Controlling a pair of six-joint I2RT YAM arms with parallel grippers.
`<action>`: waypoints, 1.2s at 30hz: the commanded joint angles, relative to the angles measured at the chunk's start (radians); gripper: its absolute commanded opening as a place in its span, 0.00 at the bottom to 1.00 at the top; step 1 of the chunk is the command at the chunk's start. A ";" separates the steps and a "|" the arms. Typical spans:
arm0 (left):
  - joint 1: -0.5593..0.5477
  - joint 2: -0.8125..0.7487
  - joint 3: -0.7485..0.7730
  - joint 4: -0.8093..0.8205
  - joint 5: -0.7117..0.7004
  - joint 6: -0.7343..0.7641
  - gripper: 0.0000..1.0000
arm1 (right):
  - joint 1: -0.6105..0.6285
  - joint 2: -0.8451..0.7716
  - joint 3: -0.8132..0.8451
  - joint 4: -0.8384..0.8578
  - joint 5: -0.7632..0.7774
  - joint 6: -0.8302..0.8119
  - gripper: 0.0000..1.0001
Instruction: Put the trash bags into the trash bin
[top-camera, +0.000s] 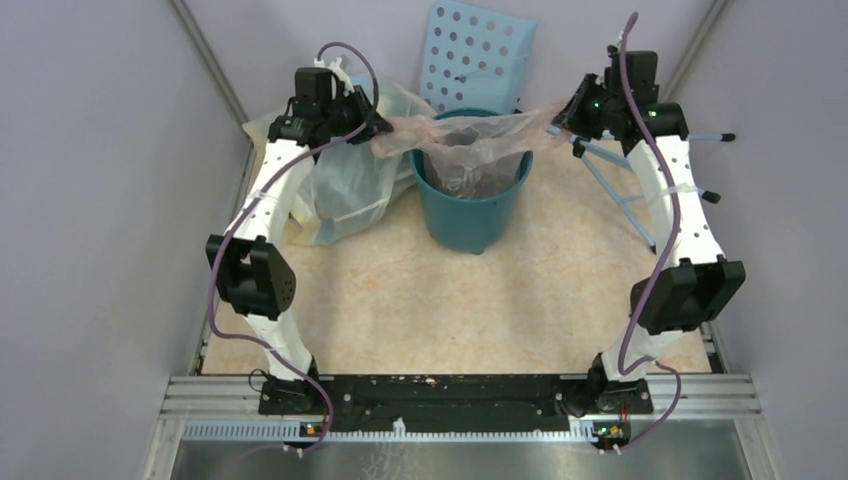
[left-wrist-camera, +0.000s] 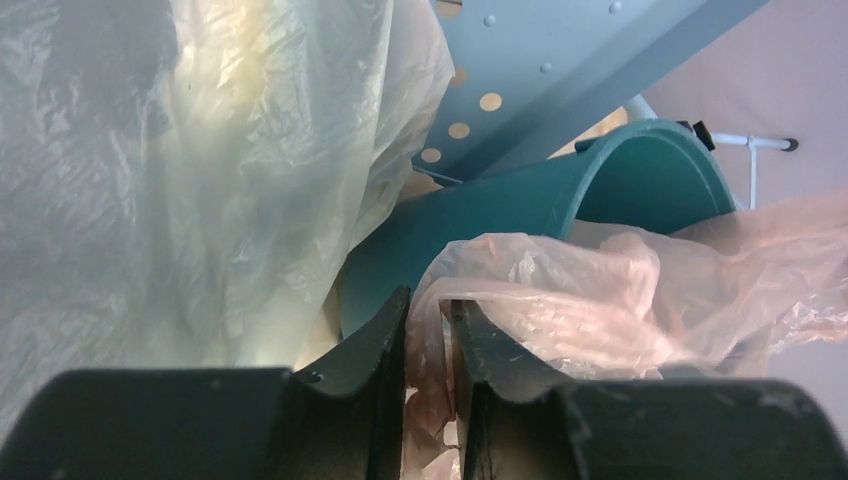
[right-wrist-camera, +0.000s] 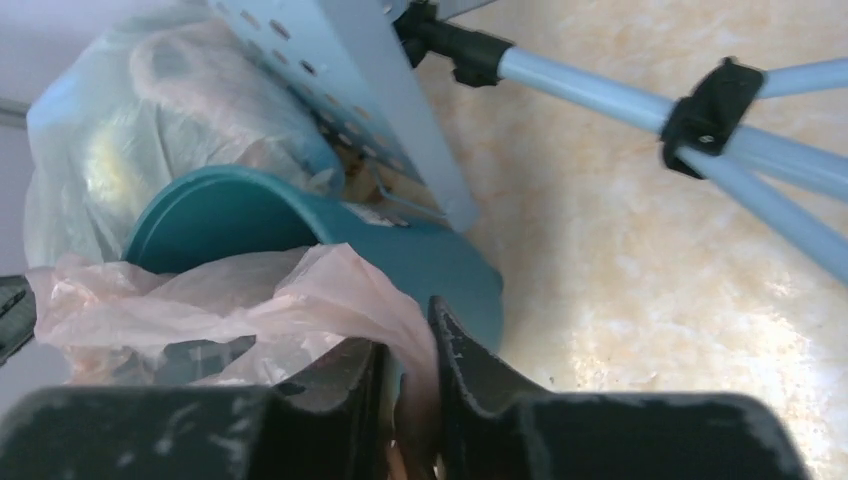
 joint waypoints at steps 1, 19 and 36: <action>0.007 0.057 0.076 0.054 0.024 0.015 0.21 | -0.076 -0.035 -0.013 0.011 0.026 0.046 0.14; 0.005 0.261 0.143 -0.019 0.213 0.001 0.00 | -0.109 -0.081 -0.313 0.107 -0.135 0.043 0.23; 0.005 0.177 0.081 -0.082 0.190 0.035 0.01 | -0.108 -0.079 -0.392 0.246 -0.200 0.063 0.38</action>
